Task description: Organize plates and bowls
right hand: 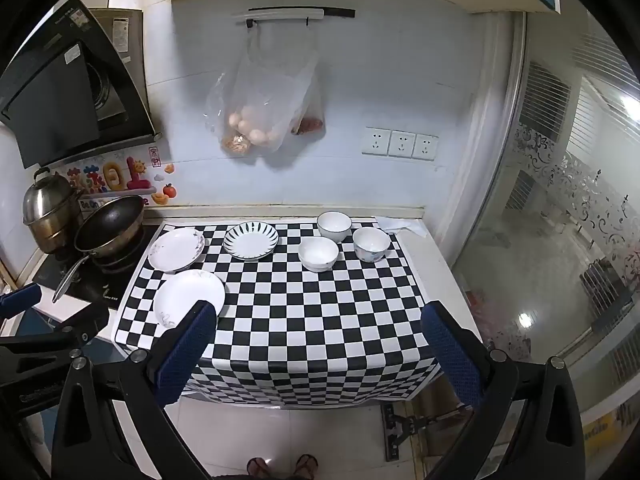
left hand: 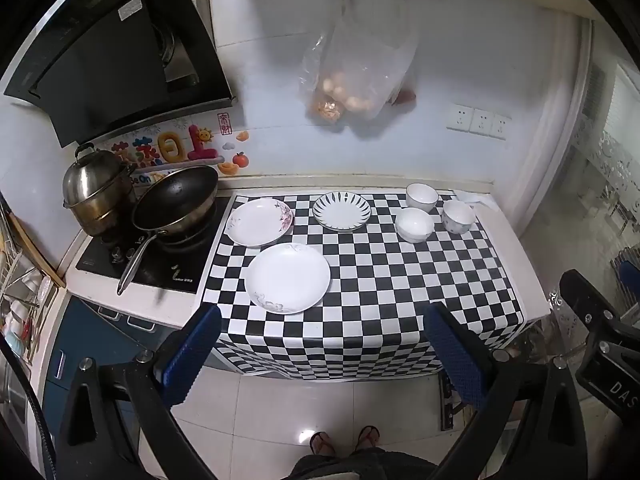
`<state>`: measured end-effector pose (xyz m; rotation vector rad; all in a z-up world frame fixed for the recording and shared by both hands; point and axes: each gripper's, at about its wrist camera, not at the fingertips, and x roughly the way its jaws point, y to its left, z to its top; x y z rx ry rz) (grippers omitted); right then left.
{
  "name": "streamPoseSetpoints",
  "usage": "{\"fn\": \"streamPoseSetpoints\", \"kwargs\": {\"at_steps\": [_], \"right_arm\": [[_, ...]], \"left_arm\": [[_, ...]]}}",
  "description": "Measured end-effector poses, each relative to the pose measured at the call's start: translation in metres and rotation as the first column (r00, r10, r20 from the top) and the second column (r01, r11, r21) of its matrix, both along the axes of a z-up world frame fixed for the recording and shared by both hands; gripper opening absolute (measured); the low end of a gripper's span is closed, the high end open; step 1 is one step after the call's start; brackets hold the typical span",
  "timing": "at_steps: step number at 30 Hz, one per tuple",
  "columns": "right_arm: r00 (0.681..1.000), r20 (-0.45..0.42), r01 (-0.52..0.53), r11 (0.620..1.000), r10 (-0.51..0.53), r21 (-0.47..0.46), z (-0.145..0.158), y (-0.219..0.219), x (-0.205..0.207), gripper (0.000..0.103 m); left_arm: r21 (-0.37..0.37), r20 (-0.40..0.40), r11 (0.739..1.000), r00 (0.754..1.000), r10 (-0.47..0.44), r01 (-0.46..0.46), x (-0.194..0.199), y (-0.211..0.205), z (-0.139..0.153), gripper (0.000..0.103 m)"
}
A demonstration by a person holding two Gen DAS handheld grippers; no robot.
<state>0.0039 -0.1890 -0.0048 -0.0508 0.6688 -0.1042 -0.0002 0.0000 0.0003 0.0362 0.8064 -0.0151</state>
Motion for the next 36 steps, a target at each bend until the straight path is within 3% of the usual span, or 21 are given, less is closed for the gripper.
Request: {"fn": "streamPoseSetpoints", "kwargs": {"at_steps": [36], "right_arm": [[0.999,-0.005,0.033,0.999,-0.033,0.014,0.001,-0.001,0.006,0.103]], "left_arm": [[-0.014,-0.006,1.000,1.000,-0.002,0.002,0.011,-0.003,0.006,0.103]]}}
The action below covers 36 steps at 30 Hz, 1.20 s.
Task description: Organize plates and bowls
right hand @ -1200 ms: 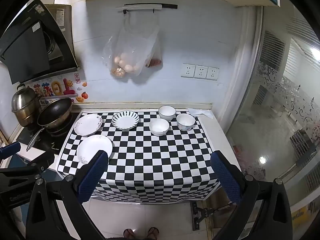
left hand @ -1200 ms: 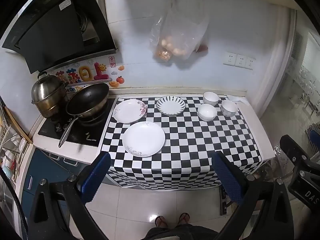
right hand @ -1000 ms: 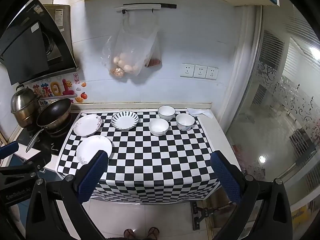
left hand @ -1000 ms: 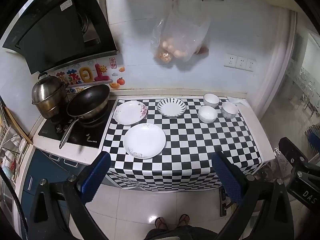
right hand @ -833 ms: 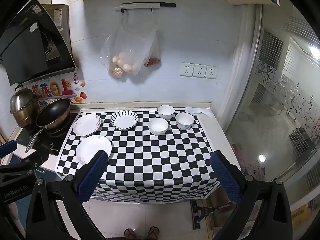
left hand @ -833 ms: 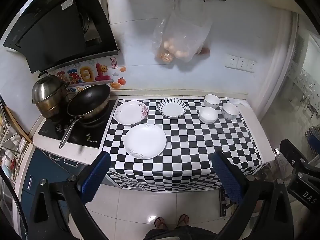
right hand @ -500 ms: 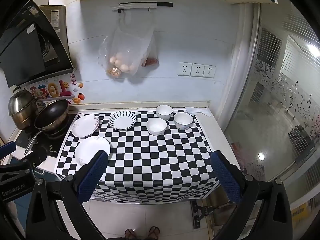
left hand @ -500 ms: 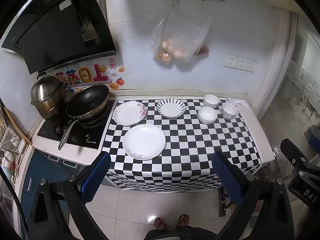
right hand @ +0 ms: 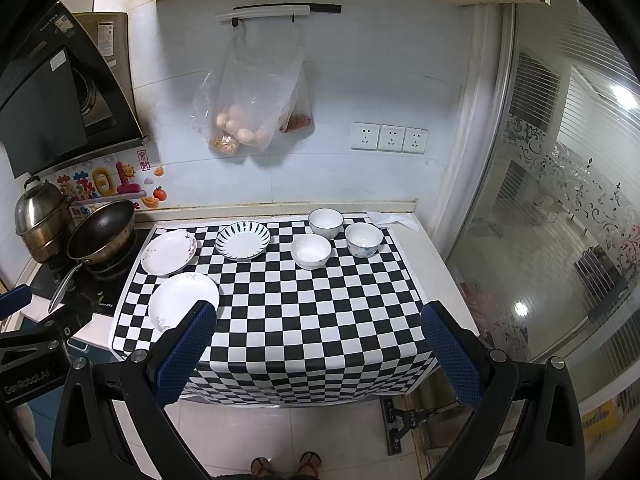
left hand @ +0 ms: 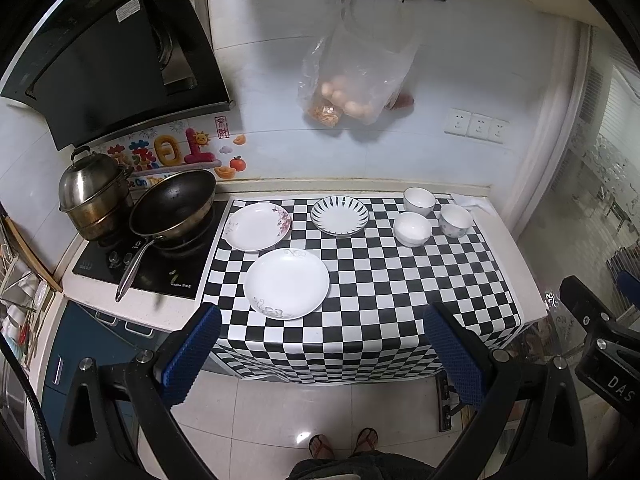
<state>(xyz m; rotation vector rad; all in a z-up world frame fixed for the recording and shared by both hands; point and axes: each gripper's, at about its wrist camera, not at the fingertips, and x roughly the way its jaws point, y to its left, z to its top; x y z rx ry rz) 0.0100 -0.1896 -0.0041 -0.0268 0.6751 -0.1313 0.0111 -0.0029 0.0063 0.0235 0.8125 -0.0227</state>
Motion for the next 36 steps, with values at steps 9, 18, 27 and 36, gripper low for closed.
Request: {"fn": "streamPoseSetpoints", "kwargs": {"at_steps": [9,18,27,36], "right_arm": [[1.000,0.000,0.001,1.000,-0.001,-0.003,0.000,0.001,0.000,0.103],[1.000,0.001,0.000,1.000,0.000,-0.008,0.000,0.008,-0.005,0.103],[1.000,-0.001,0.000,1.000,0.000,-0.005,0.004,0.011,-0.003,0.103],[1.000,-0.001,0.001,1.000,-0.001,-0.005,0.005,0.013,-0.001,0.103]], "left_arm": [[-0.001,0.003,1.000,1.000,-0.005,0.005,0.000,-0.006,0.000,0.103],[-0.008,0.000,1.000,1.000,-0.008,0.008,0.001,-0.008,-0.001,0.103],[-0.016,0.002,1.000,1.000,-0.002,0.002,0.004,-0.002,0.000,0.103],[-0.023,0.008,1.000,1.000,-0.001,0.001,0.001,0.011,0.002,0.103]]}}
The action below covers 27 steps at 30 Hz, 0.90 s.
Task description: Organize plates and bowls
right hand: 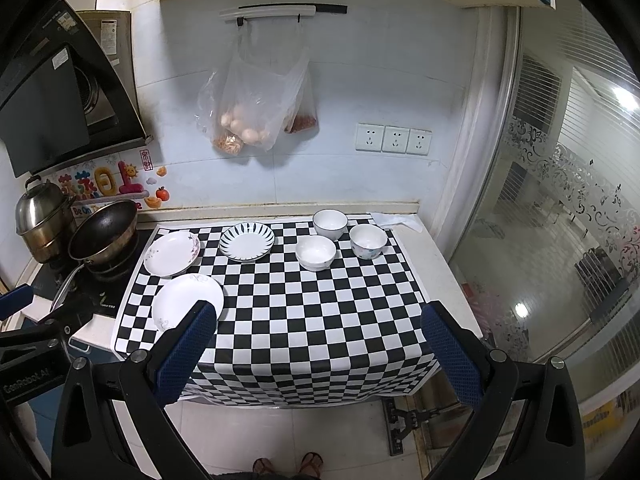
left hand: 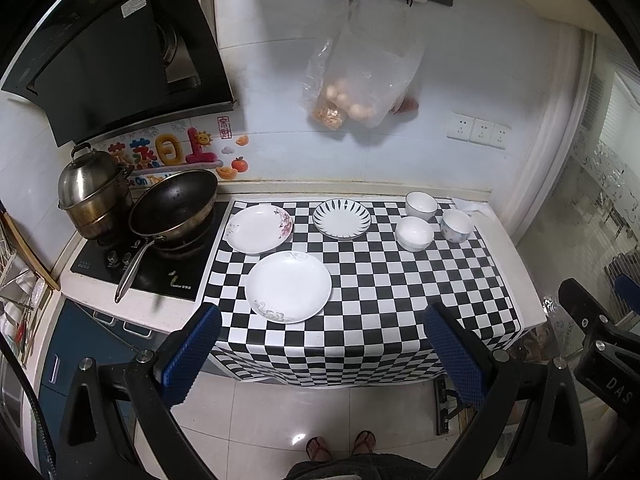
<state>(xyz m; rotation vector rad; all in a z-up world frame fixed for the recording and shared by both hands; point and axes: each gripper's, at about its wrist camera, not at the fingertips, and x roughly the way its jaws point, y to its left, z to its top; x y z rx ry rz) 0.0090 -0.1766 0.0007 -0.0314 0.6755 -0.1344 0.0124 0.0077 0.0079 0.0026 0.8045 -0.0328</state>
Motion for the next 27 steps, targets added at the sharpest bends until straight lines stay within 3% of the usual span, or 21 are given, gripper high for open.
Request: {"fn": "streamPoseSetpoints", "kwargs": {"at_steps": [21,27], "right_arm": [[1.000,0.008,0.001,1.000,-0.001,0.008,0.006,0.008,0.009,0.103],[1.000,0.025,-0.005,0.999,0.003,0.041,0.000,0.010,0.016,0.103]], "left_arm": [[-0.005,0.004,1.000,1.000,-0.001,0.001,-0.002,0.003,0.000,0.103],[-0.021,0.008,1.000,1.000,0.022,-0.022,0.013,0.023,-0.008,0.103]]}}
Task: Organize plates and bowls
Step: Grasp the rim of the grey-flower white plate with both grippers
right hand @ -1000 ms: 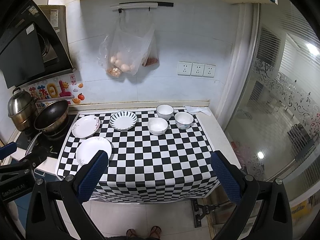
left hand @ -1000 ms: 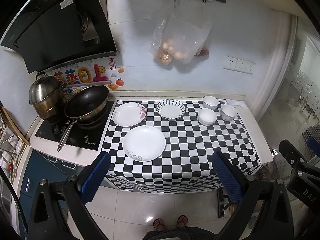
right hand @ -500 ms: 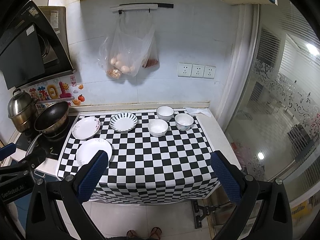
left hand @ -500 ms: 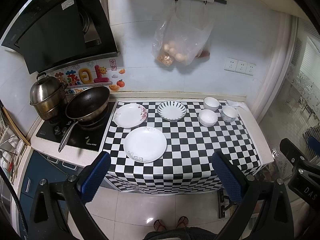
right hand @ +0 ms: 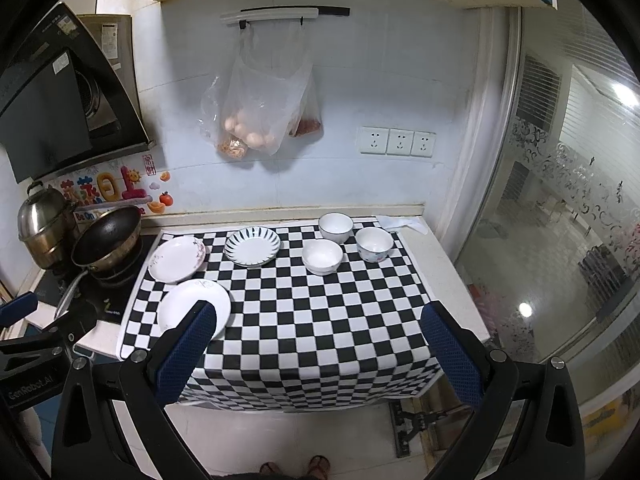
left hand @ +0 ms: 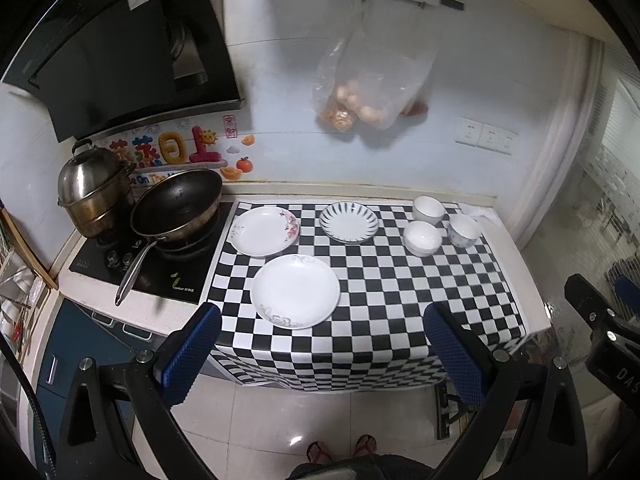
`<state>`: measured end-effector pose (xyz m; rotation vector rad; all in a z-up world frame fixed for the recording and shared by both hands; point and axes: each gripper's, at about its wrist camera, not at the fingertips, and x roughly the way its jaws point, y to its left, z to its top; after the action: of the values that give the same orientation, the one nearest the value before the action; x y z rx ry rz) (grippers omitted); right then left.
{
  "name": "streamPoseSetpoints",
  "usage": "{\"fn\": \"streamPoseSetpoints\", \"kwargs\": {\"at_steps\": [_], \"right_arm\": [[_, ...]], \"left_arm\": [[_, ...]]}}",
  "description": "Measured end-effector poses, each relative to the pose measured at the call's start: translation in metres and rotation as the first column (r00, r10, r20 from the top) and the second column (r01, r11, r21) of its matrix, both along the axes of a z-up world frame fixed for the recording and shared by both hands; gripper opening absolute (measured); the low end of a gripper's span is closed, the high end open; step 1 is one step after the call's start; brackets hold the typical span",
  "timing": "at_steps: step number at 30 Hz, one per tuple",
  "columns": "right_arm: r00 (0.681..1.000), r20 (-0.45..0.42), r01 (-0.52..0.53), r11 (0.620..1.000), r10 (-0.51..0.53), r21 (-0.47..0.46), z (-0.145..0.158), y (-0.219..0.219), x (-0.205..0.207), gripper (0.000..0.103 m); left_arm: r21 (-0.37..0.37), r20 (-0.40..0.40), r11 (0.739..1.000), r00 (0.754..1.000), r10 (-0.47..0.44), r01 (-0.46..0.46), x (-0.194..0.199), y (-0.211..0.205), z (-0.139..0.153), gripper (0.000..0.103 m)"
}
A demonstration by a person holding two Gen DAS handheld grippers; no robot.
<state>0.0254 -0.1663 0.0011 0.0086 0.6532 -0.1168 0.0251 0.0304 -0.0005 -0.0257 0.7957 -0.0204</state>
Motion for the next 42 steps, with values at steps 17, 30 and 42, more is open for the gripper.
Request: {"fn": "streamPoseSetpoints", "kwargs": {"at_steps": [17,30,42], "right_arm": [[0.849,-0.427,-0.165,0.924,0.311,0.345,-0.258,0.046,0.231,0.093],[0.584,-0.623,-0.196,0.835,0.521,0.514,-0.420,0.114,0.390,0.056],[0.452,-0.652,-0.283,0.791,0.609,0.543,-0.443,0.148,0.413,0.025]], "left_arm": [[-0.029,-0.383,0.990,0.916,0.119,-0.141,0.178,0.116,-0.205,0.095],[-0.131,-0.638,0.968,0.765,0.081,-0.212,0.286,0.146,-0.356,0.057],[-0.141,-0.652,0.978,0.758,0.025,-0.154,0.297,0.158,-0.366,0.047]]}}
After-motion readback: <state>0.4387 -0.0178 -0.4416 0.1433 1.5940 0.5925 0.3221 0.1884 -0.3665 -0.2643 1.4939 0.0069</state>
